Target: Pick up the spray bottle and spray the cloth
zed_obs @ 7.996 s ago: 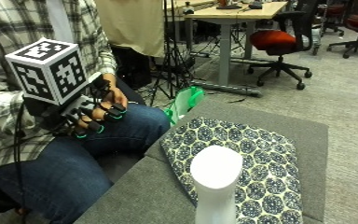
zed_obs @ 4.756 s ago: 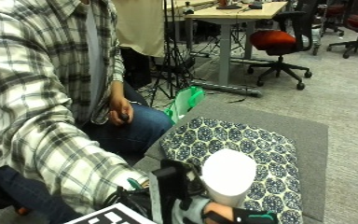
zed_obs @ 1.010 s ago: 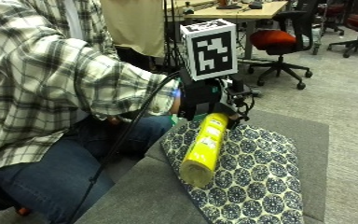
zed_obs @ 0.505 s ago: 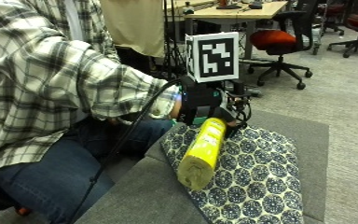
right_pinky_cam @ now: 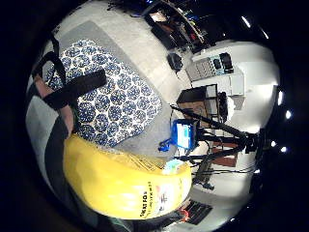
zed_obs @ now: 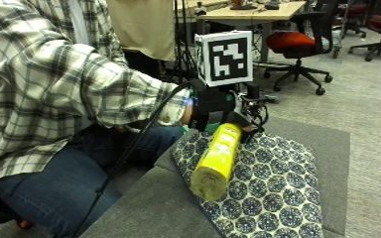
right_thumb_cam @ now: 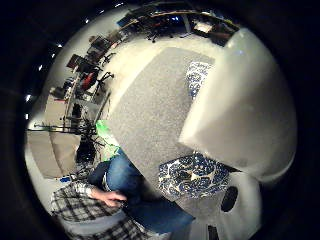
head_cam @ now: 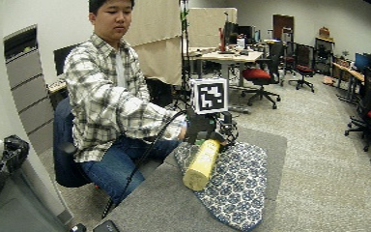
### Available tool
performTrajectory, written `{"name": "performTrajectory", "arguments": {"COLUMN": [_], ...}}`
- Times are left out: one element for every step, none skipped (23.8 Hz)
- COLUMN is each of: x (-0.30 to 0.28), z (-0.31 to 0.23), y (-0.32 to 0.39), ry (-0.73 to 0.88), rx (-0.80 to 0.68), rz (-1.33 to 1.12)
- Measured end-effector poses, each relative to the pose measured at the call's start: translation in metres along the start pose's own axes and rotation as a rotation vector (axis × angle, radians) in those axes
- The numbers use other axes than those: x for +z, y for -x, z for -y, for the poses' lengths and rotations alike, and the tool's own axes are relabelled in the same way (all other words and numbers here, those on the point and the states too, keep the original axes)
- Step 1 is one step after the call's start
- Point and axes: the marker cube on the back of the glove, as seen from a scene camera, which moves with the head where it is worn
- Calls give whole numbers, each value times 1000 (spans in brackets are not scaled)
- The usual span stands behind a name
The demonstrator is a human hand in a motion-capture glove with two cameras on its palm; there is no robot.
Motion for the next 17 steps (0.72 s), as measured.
{"name": "performTrajectory", "arguments": {"x": [-2, -5, -8, -11, -14, -18, -23, -27, -32, -36, -40, -44, -48, -52, -56, -59, -62], "z": [0, 1, 1, 2, 2, 2, 2, 2, 1, 0, -1, -2, -3, -5, -6, -8, -9], "y": [-1, -1, -3, -4, -6, -8, -10, -13, -16, -19, -22, -25, -28, -31, -34, -36, -39], "ry": [-13, -26, -39, -54, -69, -87, -106, -127, -149, -170, -191, -213, -234, -255, -275, -294, -312], "rx": [9, 17, 24, 29, 36, 45, 57, 73, 90, 106, 122, 138, 153, 169, 185, 201, 214], "rz": [21, 40, 56, 70, 87, 109, 137, 168, 199, 229, 260, 294, 330, 368, 407, 445, 481]}}
